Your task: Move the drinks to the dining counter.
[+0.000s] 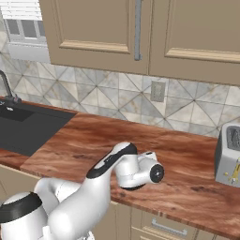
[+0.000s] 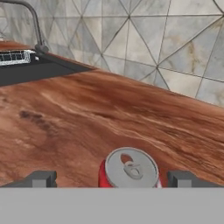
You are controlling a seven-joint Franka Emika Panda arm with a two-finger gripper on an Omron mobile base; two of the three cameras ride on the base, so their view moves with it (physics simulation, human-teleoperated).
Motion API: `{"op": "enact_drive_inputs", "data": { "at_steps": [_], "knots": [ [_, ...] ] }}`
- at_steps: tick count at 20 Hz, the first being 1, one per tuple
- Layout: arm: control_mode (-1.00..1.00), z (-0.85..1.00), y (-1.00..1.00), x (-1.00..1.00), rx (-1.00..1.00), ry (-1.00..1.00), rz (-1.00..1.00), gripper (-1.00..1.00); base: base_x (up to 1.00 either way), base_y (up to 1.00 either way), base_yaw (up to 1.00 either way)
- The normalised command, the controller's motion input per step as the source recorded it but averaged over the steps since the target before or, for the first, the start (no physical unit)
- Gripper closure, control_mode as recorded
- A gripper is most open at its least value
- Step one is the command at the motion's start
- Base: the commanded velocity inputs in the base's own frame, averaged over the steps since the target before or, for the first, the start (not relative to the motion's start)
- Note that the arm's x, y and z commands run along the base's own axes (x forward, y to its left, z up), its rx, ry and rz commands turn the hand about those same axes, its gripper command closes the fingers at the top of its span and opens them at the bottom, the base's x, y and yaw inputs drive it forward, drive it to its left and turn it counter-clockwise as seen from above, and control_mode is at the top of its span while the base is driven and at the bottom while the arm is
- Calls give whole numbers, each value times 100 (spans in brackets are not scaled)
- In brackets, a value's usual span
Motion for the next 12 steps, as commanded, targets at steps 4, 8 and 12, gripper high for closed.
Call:
{"op": "enact_drive_inputs", "data": {
  "at_steps": [4,8,12],
  "knots": [
    [-100,-11,-5,12,0,2,0,-100,0,0,0],
    [-100,-8,-1,13,0,2,0,-100,0,0,0],
    [-100,-13,0,4,0,2,0,-100,0,0,0]
  ]
}}
